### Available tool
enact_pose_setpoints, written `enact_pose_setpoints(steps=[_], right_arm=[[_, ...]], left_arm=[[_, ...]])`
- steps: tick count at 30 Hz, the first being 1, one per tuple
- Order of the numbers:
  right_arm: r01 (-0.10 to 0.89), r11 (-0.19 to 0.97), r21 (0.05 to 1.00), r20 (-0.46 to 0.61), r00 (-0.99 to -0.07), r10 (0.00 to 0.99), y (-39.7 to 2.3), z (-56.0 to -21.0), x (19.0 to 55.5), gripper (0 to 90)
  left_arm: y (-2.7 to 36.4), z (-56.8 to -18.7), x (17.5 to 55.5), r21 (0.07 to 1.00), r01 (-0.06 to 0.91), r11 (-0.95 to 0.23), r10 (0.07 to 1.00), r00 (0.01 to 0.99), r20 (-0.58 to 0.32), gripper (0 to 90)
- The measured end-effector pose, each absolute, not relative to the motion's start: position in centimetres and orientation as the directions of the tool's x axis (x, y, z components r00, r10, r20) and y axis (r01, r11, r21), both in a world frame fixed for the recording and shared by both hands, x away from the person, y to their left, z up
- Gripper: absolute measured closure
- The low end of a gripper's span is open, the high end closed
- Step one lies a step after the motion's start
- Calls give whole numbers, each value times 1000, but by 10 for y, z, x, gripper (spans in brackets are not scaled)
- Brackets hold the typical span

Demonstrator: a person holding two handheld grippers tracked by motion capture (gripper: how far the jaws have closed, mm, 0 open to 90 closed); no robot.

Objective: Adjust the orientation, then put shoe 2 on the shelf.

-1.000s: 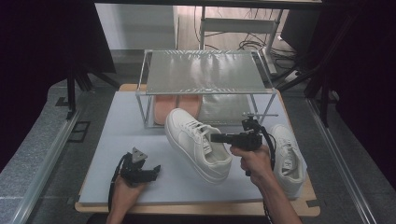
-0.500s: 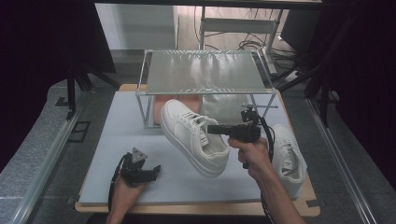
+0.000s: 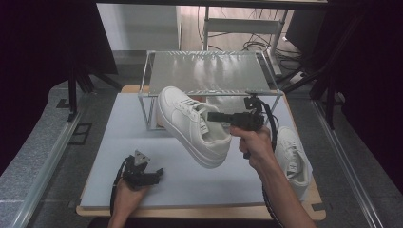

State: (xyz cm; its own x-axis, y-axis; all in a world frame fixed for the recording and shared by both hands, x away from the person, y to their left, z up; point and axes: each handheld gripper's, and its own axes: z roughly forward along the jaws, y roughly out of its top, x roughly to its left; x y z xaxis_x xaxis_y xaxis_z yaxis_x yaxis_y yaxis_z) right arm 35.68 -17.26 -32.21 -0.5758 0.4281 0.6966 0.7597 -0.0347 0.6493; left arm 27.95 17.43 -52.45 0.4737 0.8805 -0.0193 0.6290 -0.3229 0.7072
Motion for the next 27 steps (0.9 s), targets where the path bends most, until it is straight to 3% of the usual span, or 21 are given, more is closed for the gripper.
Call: enact_pose_setpoints(steps=[27], right_arm=[[729, -244, 639, 698, -417, 582, -164, -306, 424, 818]], left_arm=[[175, -524, 279, 703, 630, -330, 878, 478, -16, 182]])
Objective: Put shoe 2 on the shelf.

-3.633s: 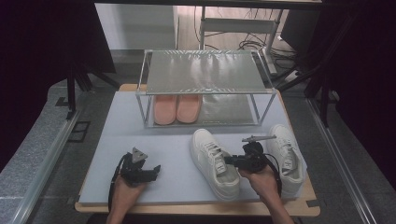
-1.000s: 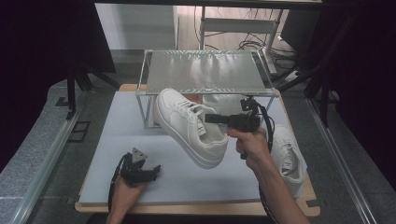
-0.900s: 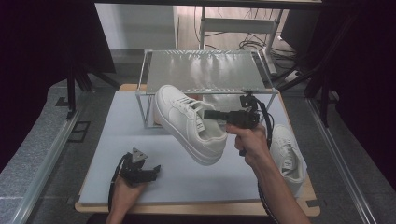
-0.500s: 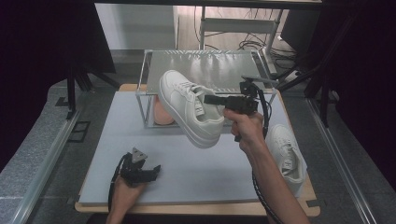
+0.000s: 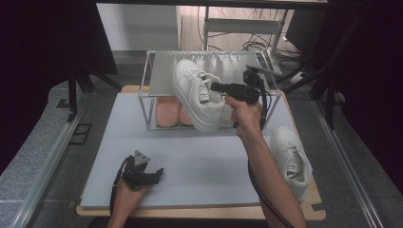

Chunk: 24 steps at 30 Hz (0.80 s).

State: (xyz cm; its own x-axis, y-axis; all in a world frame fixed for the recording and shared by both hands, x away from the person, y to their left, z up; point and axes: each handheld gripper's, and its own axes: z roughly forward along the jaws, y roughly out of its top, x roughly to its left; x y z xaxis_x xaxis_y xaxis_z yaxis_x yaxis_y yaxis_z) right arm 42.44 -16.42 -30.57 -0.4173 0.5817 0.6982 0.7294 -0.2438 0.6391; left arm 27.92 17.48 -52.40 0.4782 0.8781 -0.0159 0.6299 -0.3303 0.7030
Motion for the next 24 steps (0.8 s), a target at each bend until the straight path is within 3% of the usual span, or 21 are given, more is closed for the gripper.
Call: enact_pose_setpoints(steps=[17, 24], right_arm=[[693, -316, 649, 670, -323, 668, -147, -307, 457, 804], [676, -307, 670, 651, -335, 681, -137, -304, 464, 717]], left_arm=[[175, -524, 279, 704, 629, -330, 878, 478, -16, 182], [175, -524, 279, 705, 628, -331, 878, 479, -15, 183]])
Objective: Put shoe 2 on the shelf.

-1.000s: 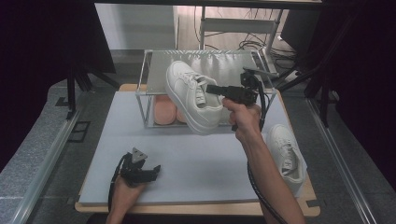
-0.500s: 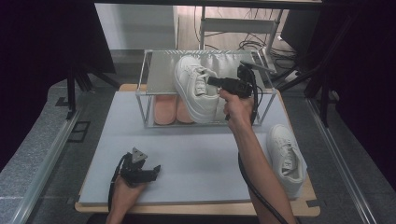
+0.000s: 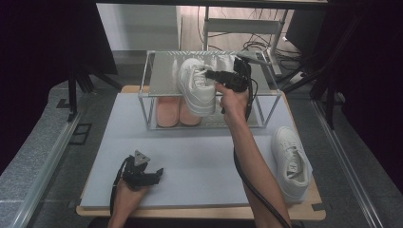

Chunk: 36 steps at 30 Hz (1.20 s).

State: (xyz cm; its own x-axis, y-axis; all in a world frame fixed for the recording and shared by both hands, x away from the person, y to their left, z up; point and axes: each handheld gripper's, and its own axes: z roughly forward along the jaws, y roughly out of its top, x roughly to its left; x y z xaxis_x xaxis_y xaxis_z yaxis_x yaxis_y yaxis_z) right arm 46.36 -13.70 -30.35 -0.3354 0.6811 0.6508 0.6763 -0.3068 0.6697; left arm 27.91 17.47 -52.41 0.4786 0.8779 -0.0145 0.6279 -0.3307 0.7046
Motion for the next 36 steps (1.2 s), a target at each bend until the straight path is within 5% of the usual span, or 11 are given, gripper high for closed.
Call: enact_pose_setpoints(steps=[14, 27, 36], right_arm=[[661, -253, 707, 628, -421, 655, -143, -295, 462, 520], [599, -240, 764, 589, -495, 638, -170, -278, 439, 538], [575, -226, 786, 561, -512, 650, -191, -286, 416, 650]], left_arm=[[174, -524, 279, 704, 627, -334, 878, 479, -11, 184], [174, -524, 278, 706, 623, -336, 878, 479, -5, 184], [173, -524, 278, 709, 622, -332, 880, 475, -5, 184]])
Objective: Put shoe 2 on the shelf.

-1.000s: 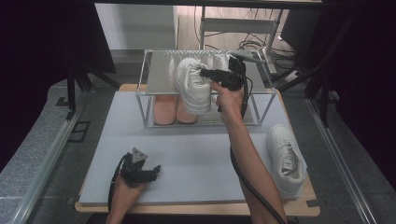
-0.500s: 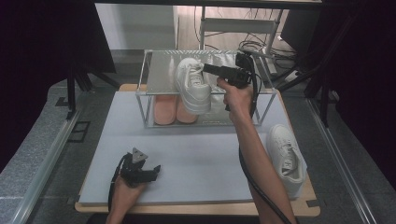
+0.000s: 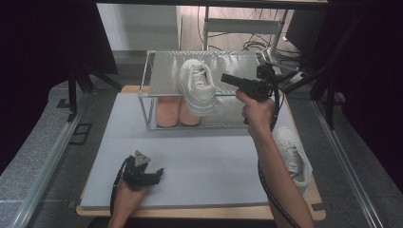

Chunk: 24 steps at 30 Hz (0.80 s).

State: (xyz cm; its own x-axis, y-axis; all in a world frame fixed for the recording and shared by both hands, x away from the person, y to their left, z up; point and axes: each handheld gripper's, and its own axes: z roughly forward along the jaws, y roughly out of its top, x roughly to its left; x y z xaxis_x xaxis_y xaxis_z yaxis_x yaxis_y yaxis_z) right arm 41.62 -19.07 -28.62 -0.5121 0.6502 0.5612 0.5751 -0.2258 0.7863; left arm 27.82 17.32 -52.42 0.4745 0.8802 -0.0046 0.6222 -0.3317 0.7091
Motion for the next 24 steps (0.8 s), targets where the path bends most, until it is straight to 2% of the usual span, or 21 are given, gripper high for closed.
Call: enact_pose_setpoints(steps=[15, 24], right_arm=[[541, -69, 838, 450, -614, 649, -183, -312, 364, 895], [533, -4, 846, 416, -656, 630, -167, -338, 345, 900]], left_arm=[[173, -525, 278, 714, 620, -325, 882, 470, -6, 184], [173, -525, 278, 714, 619, -325, 882, 470, -6, 184]])
